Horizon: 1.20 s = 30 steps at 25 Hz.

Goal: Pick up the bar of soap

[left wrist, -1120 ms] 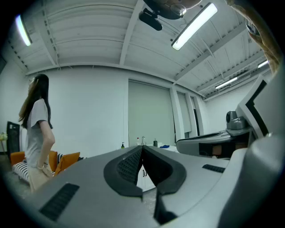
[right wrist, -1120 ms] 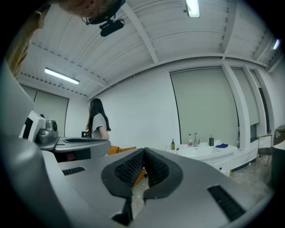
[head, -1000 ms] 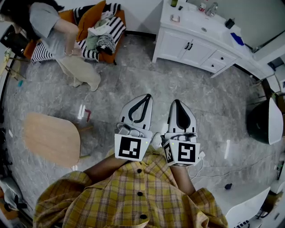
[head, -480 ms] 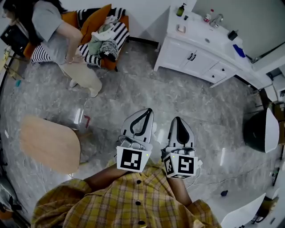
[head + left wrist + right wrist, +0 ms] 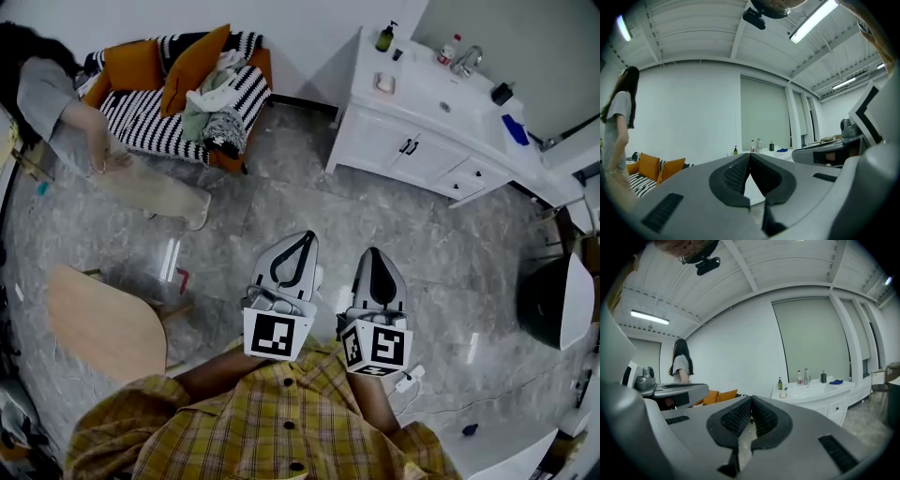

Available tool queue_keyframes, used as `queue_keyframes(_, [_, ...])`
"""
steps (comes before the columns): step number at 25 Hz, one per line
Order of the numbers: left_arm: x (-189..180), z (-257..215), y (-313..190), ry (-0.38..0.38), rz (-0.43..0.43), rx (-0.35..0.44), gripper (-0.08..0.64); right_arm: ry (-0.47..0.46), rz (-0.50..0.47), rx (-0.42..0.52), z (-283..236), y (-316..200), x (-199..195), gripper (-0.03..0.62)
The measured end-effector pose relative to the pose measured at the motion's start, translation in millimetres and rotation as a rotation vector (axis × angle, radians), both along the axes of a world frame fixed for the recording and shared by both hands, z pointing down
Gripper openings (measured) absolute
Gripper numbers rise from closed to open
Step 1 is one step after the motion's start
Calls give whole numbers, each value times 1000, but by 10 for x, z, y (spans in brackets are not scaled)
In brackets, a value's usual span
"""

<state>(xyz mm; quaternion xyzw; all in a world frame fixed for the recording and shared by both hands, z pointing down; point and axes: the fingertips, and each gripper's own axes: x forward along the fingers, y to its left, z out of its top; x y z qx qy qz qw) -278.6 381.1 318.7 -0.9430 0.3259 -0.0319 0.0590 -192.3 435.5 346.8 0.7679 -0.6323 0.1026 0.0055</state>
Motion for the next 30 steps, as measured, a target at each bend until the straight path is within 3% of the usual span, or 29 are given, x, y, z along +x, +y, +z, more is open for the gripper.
queue_keyframes(6, [822, -69, -838, -45, -5, 38, 12, -14, -4, 33, -79, -846, 854, 15])
queue_keyframes(13, [1354, -67, -1524, -71, -53, 28, 12, -63, -1, 15, -9, -1536, 1489, 15])
queue_keyframes(22, [1665, 56, -1964, -137, -54, 8, 12, -104, -5, -18, 133, -1942, 1801, 15])
queue_keyframes(30, [2004, 140, -2705, -100, -8, -15, 12, -87, 28, -59, 213, -2615, 2080, 15])
